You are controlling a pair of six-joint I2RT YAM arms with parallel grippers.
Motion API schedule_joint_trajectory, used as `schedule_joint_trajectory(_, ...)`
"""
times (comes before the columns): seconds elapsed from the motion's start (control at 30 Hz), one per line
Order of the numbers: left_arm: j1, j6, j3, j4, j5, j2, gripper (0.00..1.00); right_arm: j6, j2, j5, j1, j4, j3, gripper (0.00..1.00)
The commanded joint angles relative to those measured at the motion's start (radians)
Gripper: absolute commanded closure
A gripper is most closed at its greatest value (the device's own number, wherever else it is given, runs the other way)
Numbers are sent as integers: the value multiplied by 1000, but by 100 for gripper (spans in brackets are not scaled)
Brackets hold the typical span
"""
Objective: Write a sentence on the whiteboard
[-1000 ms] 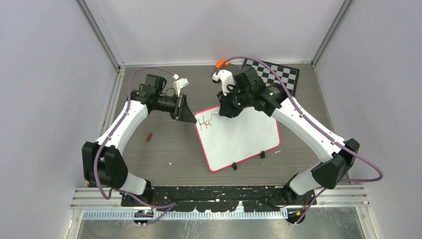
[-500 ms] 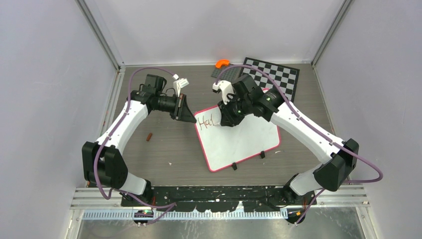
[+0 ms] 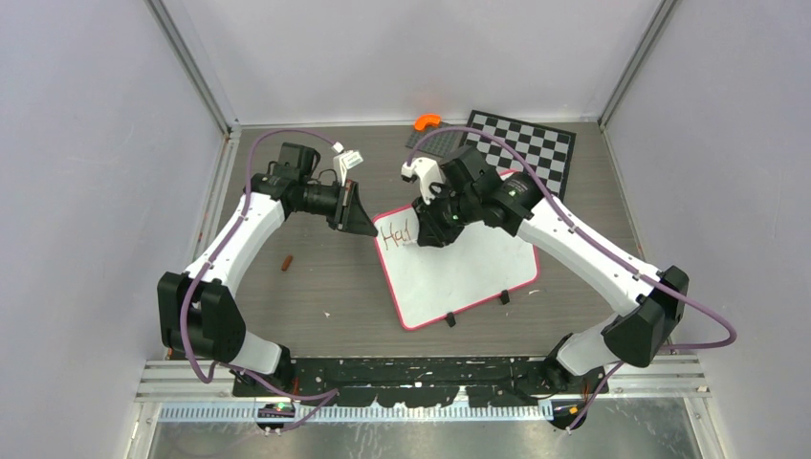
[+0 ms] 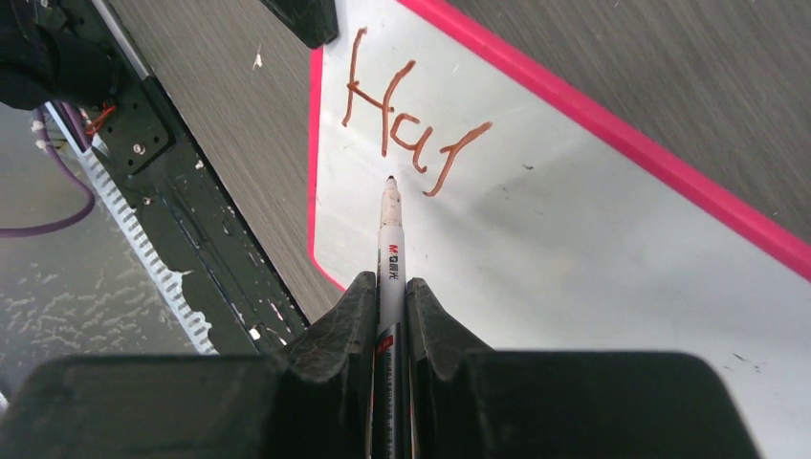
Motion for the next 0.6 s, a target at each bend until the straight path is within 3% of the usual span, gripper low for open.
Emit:
schedule_joint_trajectory(0.0, -6, -10, 5, 11, 53, -32, 100, -15, -36, 21, -3, 20, 68, 100)
schedule_joint_trajectory(0.57, -6, -11, 1, 14, 54, -37, 100, 11, -8, 108, -37, 68, 73, 100)
